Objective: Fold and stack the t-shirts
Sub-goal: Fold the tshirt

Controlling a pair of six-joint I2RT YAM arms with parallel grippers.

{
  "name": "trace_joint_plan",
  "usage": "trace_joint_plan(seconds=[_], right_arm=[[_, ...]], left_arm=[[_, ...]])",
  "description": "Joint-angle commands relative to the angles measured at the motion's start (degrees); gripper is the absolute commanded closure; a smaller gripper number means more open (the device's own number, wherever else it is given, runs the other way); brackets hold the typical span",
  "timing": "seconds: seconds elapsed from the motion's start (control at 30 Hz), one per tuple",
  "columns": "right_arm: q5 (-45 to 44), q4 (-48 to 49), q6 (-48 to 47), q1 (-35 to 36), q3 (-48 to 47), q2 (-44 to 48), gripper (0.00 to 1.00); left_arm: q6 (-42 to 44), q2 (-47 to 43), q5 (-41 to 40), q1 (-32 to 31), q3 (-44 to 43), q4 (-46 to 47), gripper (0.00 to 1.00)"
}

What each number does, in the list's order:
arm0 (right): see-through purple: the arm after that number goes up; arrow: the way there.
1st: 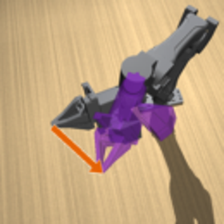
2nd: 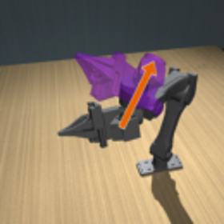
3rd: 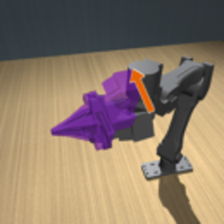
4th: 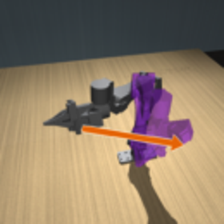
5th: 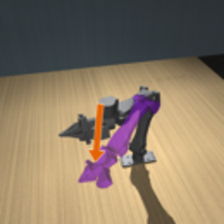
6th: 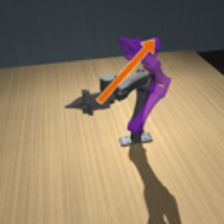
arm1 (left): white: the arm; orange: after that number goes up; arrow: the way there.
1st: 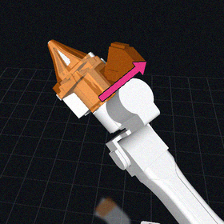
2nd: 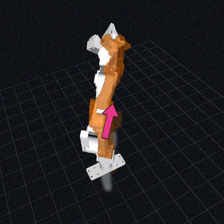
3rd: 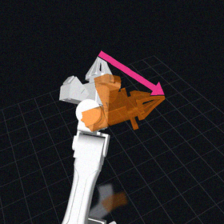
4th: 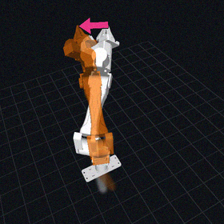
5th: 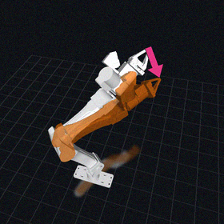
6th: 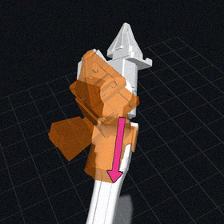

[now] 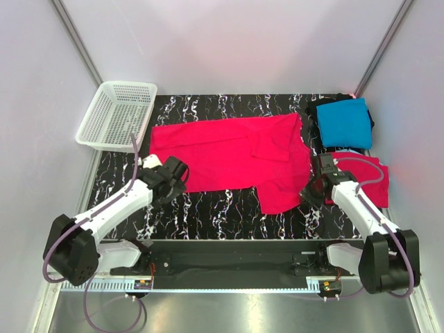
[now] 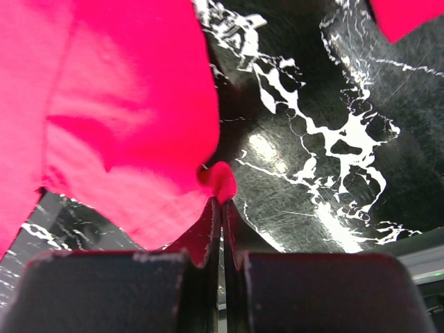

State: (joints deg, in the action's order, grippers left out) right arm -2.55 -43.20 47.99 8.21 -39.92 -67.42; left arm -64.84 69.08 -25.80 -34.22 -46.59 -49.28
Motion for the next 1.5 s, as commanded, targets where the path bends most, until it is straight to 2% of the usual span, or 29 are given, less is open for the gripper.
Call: trace_joint_plan(seconds=[0.0,0.2,0.37,0.57,0.87,1.0,1.47], right_arm=[[-2.6,-2.1,-1.2,0.3,-2.5,2.9,1.0],[-4.0,-4.2,-1.1,0.3,-2.7,4.2,1.0],[-4.1,-4.3,-1.3,0.3,-2.8,4.7,1.0],[-4.1,-4.2,-1.7,0.4,-2.7,4.3,1.0],[-4.3,-4.1,-1.8,0.3,-2.5,3.8,1.0],[-4.6,-4.0,-1.8,0.3,-2.4,3.2,1.0],[-4.6,-3.6,-1.8,0.3,-2.1,2.1,1.0]], left_arm=[[-3.0,0.8,-4.2,4.7,-0.2,0.1,0.22],[-2.8,7.0,-2.1,13.6,1.1,2.3,0.3],[-1.6,13.2,0.3,15.4,1.4,5.7,0.36],[1.1,15.0,0.4,19.1,2.6,9.8,0.42],[6.2,14.8,0.8,26.9,3.5,12.8,0.43],[8.0,11.1,4.2,27.2,4.7,14.6,0.42],[8.9,5.1,6.6,27.4,6.2,15.6,0.4]])
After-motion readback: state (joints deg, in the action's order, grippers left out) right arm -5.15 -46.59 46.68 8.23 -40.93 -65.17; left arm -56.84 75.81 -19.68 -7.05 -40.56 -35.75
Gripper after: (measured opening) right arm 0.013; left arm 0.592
